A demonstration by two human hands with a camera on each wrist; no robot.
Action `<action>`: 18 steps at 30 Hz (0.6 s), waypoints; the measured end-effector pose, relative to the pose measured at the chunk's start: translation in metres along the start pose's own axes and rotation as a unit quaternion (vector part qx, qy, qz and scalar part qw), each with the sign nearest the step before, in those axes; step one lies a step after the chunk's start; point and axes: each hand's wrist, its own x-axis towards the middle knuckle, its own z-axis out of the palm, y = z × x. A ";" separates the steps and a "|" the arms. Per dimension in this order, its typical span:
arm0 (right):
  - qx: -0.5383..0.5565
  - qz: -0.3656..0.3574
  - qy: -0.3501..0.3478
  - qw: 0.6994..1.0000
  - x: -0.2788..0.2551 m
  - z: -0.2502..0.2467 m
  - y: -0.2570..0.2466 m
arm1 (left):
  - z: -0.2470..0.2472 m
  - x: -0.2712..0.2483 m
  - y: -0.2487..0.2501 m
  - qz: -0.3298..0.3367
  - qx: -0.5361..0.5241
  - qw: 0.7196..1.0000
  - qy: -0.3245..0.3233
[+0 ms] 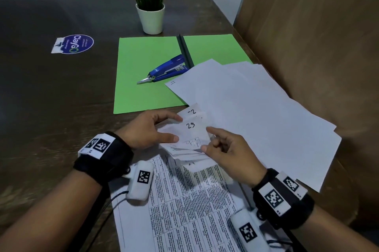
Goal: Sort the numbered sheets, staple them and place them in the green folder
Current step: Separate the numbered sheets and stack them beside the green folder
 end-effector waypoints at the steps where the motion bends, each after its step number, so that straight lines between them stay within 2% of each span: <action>1: -0.001 0.003 0.004 1.000 0.000 0.000 0.000 | 0.000 0.000 0.000 0.001 0.007 1.000 0.002; 5: -0.013 -0.005 0.008 1.000 0.000 0.000 -0.001 | -0.001 0.003 -0.003 -0.004 0.038 0.999 0.009; 8: -0.023 -0.021 0.006 1.000 -0.001 0.000 0.001 | -0.001 0.002 -0.001 0.009 0.019 1.000 -0.011; 12: -0.057 -0.052 0.024 0.997 0.000 0.000 0.002 | -0.002 0.000 0.000 0.024 -0.009 1.000 -0.007; 16: -0.070 -0.078 0.076 0.992 0.000 0.000 -0.006 | 0.000 -0.003 0.002 -0.023 -0.023 0.999 0.009; 18: -0.076 -0.085 0.074 0.991 -0.002 0.001 -0.010 | 0.002 -0.005 0.005 -0.032 -0.059 0.998 0.020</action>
